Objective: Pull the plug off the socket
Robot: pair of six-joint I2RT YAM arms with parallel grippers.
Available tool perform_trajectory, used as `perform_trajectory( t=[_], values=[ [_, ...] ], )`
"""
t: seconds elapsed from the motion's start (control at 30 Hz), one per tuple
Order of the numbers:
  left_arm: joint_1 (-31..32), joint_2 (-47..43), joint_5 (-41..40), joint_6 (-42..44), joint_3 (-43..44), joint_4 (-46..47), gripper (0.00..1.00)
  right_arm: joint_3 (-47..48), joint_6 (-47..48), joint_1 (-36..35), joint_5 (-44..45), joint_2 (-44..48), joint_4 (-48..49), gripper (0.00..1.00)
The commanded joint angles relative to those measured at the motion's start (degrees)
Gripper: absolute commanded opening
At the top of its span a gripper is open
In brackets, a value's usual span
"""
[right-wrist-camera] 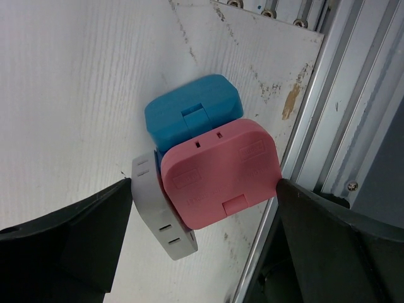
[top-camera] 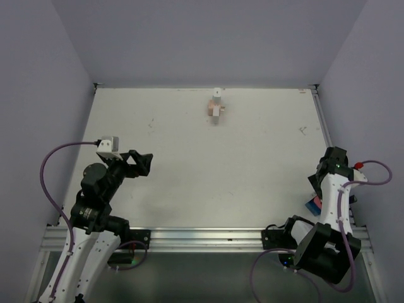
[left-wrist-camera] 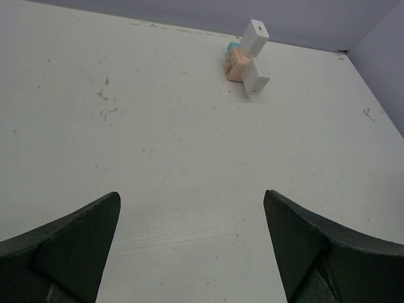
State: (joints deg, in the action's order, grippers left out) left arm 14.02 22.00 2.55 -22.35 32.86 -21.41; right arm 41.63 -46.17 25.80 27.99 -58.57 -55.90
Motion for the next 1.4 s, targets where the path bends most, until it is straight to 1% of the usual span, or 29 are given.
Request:
perform_trajectory(
  t=[0.0, 0.07, 0.2, 0.33, 0.4, 0.5, 0.6, 0.63, 0.7, 0.73, 0.87, 0.9, 0.97, 1.0, 1.07, 1.1, 1.17, 1.2, 1.27, 1.3, 1.37],
  values=[
    [0.2, 0.7, -0.3, 0.7, -0.2, 2.3, 1.00, -2.3, -0.9, 0.3, -2.8, 1.5, 3.5, 0.99],
    [0.2, 0.9, -0.3, 0.8, -0.2, 2.3, 1.00, -3.0, 0.2, 0.4, -3.6, 1.9, 4.7, 0.96],
    [0.1, 1.2, -0.4, 0.6, -0.1, 2.3, 1.00, -4.7, 2.7, 0.3, -8.5, 2.5, 7.7, 0.92],
    [0.0, 1.6, -0.4, 0.7, -0.1, 2.3, 1.00, -6.3, 6.4, 0.1, -17.4, 3.5, 11.4, 0.91],
    [-0.1, 1.7, -0.4, 0.7, -0.1, 2.3, 1.00, -6.5, 7.7, 0.1, -19.5, 3.8, 12.7, 0.91],
    [-0.4, 2.1, -0.4, 0.7, -0.1, 2.3, 1.00, -6.4, 9.3, -2.0, -23.4, 3.4, 14.8, 0.90],
    [-0.6, 2.3, -0.3, 0.7, -0.1, 2.3, 1.00, -5.6, 9.7, -5.7, -23.5, 1.6, 15.9, 0.91],
    [-0.7, 2.3, -0.3, 0.7, -0.1, 2.3, 0.99, -4.7, 9.5, -9.9, -22.8, 1.0, 16.0, 0.91],
    [-0.8, 2.5, -0.3, 0.7, -0.1, 2.3, 0.99, -3.5, 8.6, -15.1, -19.6, -1.4, 16.6, 0.91],
    [-0.9, 2.5, -0.3, 0.6, 0.0, 2.3, 1.00, -2.0, 8.3, -19.9, -18.4, -2.5, 16.6, 0.91],
    [-1.2, 2.7, -0.4, 0.7, 0.0, 2.2, 1.00, 1.3, 6.4, -29.7, -16.2, -8.0, 18.4, 0.92],
    [-1.2, 2.7, -0.5, 0.6, 0.0, 2.1, 1.00, 2.7, 6.3, -33.4, -14.9, -10.1, 18.6, 0.92],
    [-1.3, 2.8, -0.6, 0.7, 0.0, 2.1, 1.00, 4.6, 5.8, -37.6, -12.6, -12.3, 18.4, 0.93],
    [-1.3, 2.9, -0.7, 0.7, 0.1, 2.1, 1.00, 6.7, 5.7, -41.8, -11.7, -13.6, 18.2, 0.93],
    [-1.4, 3.0, -0.7, 0.6, 0.1, 2.1, 1.00, 8.8, 4.3, -45.9, -8.9, -17.2, 17.5, 0.93],
    [-1.4, 3.0, -0.7, 0.7, 0.0, 2.1, 0.99, 10.8, 3.7, -49.9, -8.1, -18.3, 17.3, 0.93],
    [-1.6, 3.0, -0.7, 0.7, 0.0, 2.1, 0.99, 12.9, 2.2, -53.7, -6.1, -21.4, 16.7, 0.94],
    [-1.6, 3.0, -0.6, 0.7, 0.1, 2.1, 1.00, 15.0, 1.6, -57.4, -5.2, -22.4, 16.4, 0.94],
    [-1.7, 3.0, -0.6, 0.7, 0.0, 2.1, 1.00, 17.2, 0.5, -60.9, -3.4, -25.5, 15.5, 0.94],
    [-1.7, 3.1, -0.6, 0.7, 0.0, 2.2, 0.99, 19.5, 0.0, -64.2, -2.9, -26.8, 14.9, 0.95],
    [-1.7, 3.2, -0.6, 0.8, 0.1, 2.2, 1.00, 21.7, -0.8, -67.4, -1.4, -29.7, 14.0, 0.95]
  ],
)
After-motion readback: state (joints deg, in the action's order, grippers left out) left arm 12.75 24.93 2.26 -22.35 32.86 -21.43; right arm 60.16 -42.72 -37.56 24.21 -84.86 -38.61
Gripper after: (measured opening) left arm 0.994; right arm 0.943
